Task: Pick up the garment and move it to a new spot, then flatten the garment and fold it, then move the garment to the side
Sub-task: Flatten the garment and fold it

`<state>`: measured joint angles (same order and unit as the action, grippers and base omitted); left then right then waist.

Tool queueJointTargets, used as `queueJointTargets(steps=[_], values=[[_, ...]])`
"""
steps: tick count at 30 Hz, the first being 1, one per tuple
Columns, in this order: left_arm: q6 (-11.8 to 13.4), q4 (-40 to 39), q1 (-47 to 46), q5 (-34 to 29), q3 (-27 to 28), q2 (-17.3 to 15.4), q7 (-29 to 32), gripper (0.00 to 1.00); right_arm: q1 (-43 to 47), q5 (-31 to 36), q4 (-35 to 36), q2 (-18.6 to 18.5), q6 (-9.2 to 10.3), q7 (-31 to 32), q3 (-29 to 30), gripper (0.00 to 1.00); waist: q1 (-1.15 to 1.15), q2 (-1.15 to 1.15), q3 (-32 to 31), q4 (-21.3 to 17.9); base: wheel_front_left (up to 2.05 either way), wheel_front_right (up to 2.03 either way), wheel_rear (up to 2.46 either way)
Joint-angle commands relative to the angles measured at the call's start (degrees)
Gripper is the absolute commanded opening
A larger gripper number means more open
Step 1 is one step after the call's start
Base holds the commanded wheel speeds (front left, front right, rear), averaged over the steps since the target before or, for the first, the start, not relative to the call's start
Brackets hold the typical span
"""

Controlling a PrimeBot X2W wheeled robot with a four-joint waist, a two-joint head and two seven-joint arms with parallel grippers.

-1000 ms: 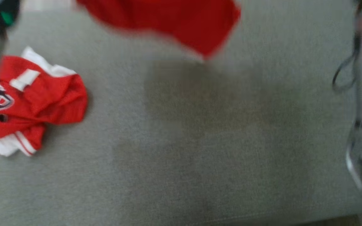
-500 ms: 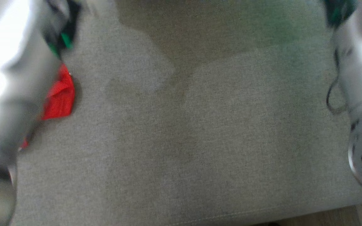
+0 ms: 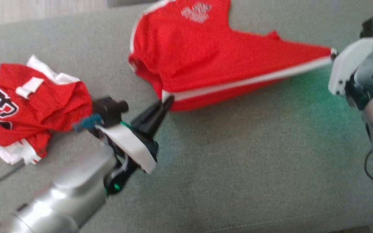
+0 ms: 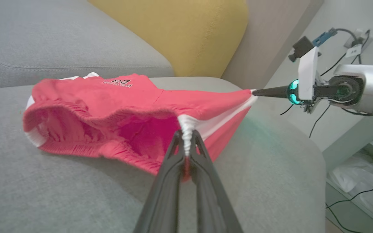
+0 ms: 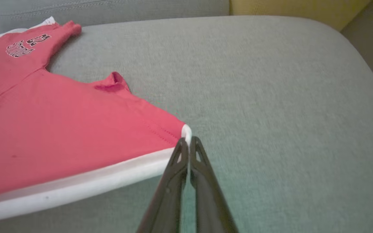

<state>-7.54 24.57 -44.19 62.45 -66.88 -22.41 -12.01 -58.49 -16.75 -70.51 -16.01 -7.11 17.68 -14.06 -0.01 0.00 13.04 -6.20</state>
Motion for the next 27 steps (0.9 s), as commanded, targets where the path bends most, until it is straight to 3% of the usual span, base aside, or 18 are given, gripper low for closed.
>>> queueJointTargets(steps=[1, 4, 8, 11, 14, 19, 27], values=[[0.73, -1.88, -0.24, 0.15, 2.27, -0.83, -1.25, 0.0, 1.51, -2.14, 3.63, -1.61, -0.37, 1.91, -2.54, 0.0, 0.01, 0.0, -3.02, -0.33, 0.0, 0.0, 0.0], [2.37, -3.92, 4.43, 0.67, 2.43, 0.43, -2.13, 0.0, 6.33, -6.51, 8.7, -4.57, -0.37, 7.02, -7.16, 0.0, 0.01, 0.0, -6.14, -0.98, 0.0, 0.0, 0.0], [4.98, -7.86, 9.97, 0.03, 2.18, 2.38, -2.66, 0.0, 12.79, -13.2, 17.87, -11.57, -0.37, 14.06, -10.68, 0.0, 0.01, 0.0, -9.3, -1.04, 0.0, 0.0, 0.0], [6.77, -10.58, 12.12, -1.4, 2.03, 3.05, -2.81, 0.0, 16.39, -17.2, 25.54, -16.6, -0.37, 16.85, -10.14, 0.0, 0.01, 0.0, -9.86, -0.83, 0.0, 0.0, 0.0], [8.13, -12.31, 12.43, -2.35, 3.17, 3.06, -2.88, 0.0, 18.55, -18.61, 31.47, -18.72, -0.37, 17.0, -7.38, 0.0, 0.01, 0.0, -9.38, -0.37, 0.0, 0.0, 0.0], [9.85, -12.18, 10.04, -3.82, 6.6, 3.45, -2.94, 0.0, 18.93, -14.34, 38.72, -16.02, -0.37, 14.18, -1.19, 0.0, 0.01, 0.0, -6.48, 1.63, 0.0, 0.0, 0.0], [8.72, -9.48, 7.14, -4.64, 9.35, 5.87, -2.97, 0.0, 15.87, -5.49, 39.72, -10.3, -0.37, 10.79, 4.23, 0.0, 0.01, 0.0, -4.09, 5.27, 0.0, 0.0, 0.0]])
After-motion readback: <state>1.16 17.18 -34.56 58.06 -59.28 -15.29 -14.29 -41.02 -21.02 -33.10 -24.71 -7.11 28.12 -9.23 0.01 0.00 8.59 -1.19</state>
